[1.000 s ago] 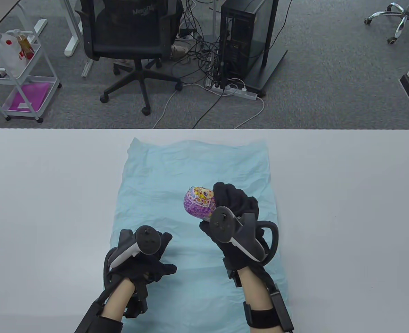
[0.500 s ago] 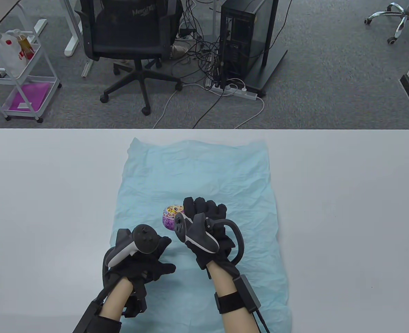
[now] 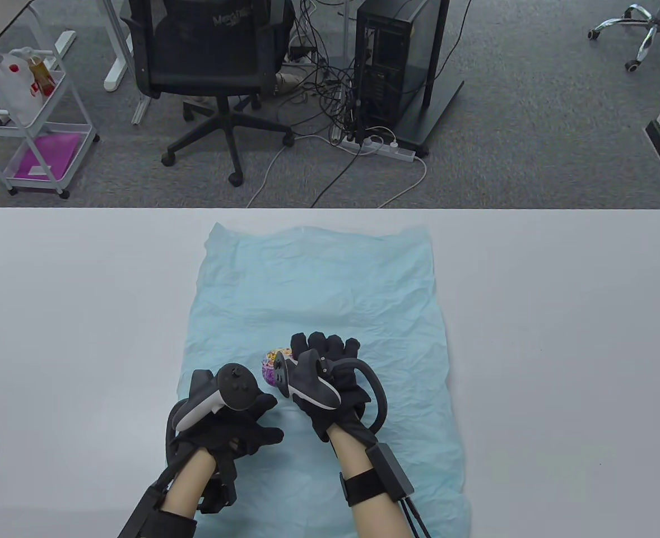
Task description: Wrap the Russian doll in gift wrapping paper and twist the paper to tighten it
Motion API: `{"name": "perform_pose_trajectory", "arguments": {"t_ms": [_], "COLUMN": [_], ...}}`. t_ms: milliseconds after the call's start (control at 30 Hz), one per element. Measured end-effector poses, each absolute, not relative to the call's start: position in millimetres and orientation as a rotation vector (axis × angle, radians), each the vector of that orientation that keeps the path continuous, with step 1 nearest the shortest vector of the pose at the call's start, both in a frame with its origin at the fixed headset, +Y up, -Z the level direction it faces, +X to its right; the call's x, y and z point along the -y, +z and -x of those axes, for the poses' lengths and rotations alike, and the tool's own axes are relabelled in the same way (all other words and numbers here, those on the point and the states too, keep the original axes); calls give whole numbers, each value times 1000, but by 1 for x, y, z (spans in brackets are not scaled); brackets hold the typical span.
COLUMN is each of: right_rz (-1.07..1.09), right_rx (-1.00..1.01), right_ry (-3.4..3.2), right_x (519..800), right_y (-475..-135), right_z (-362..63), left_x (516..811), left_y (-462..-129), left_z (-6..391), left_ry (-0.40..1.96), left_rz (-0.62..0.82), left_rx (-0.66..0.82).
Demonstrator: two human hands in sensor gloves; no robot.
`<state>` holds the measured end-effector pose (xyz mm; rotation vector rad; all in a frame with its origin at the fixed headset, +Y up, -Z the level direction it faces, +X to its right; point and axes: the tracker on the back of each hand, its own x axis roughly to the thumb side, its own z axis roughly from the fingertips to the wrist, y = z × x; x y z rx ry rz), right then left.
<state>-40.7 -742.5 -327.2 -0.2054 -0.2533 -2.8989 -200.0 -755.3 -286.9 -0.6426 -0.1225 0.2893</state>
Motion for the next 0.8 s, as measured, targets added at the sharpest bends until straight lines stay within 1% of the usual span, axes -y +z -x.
{"name": "perform_pose_trajectory", "arguments": {"t_ms": [367, 800], "right_rz": [295, 377], "right_rx": [327, 197], "right_ry": [-2905, -2956], "right_x": [741, 725], "right_y": [-327, -317], "right_z": [42, 26], "left_x": [755, 754], "left_y": [-287, -285], "left_z": [199, 198], "left_ry": [290, 286], "left_rz": [644, 639], "left_rx": [123, 124]}}
